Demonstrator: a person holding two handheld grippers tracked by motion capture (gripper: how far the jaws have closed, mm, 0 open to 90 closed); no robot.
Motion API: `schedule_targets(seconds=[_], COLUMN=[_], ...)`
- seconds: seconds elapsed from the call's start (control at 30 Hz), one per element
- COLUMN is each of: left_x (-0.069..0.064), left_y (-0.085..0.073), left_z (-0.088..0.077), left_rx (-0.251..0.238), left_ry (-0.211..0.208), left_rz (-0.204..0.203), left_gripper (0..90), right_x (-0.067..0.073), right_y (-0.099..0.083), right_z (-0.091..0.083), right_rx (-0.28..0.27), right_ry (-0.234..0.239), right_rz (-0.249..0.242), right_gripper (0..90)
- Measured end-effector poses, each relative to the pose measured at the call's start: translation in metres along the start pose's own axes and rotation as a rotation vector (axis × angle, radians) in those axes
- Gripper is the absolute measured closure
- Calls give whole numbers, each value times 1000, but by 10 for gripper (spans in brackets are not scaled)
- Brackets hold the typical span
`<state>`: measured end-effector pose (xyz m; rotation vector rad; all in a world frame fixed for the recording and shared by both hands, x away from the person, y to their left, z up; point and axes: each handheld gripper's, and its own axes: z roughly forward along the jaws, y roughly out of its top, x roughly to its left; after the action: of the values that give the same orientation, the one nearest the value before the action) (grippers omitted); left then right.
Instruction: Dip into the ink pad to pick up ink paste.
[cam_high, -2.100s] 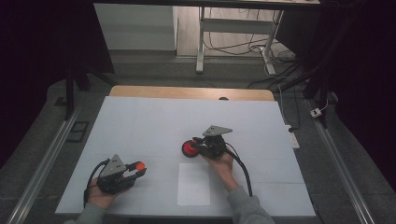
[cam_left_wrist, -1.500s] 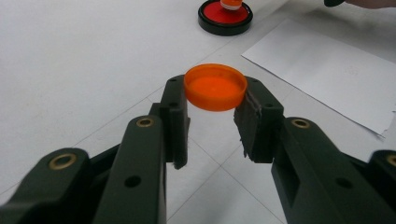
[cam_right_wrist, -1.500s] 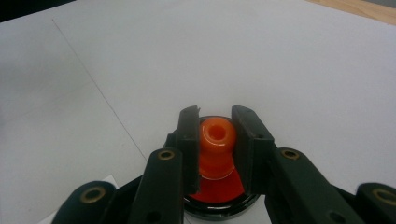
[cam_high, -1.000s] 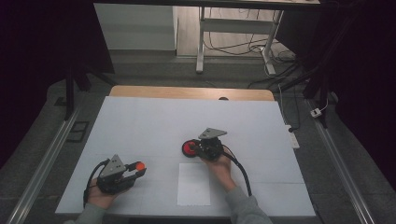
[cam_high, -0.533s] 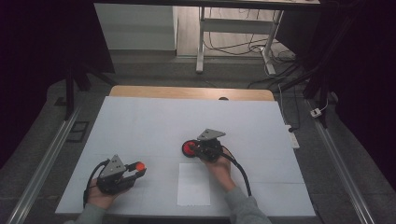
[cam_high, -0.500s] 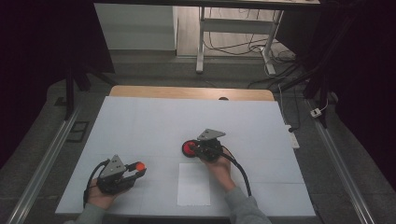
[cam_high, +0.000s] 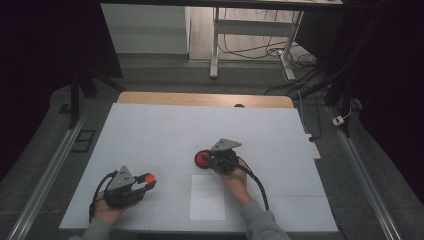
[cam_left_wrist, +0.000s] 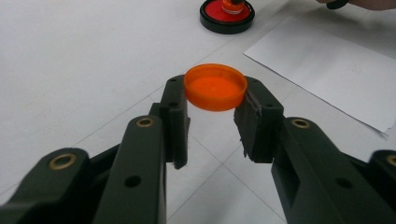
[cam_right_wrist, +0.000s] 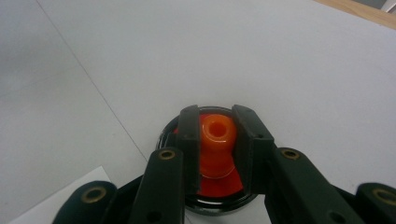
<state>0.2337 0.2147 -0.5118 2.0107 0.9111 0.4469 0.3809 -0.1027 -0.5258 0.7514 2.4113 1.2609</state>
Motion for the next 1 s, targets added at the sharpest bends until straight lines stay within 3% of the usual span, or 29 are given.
schedule_targets(seconds=[0.4,0.6,0.7,0.73,1.0], left_x=[0,0,1,2,2], left_y=[0,0,0,0,0], left_z=[-1,-1,-2,-2,-2], left_rx=[-5,-8,-9,-8,-9], left_ry=[3,4,5,4,6], left_rz=[-4,-4,-6,-7,-7], left_gripper=[654,654,654,654,654], right_x=[1,-2,-7,-8,-10], right_y=[-1,1,3,4,6], right_z=[0,-1,-8,-10,-10], right_rx=[-10,-1,-90,-103,-75], right_ry=[-4,11,28,26,18], right_rz=[3,27,107,110,86], right_gripper=[729,726,727,726,726])
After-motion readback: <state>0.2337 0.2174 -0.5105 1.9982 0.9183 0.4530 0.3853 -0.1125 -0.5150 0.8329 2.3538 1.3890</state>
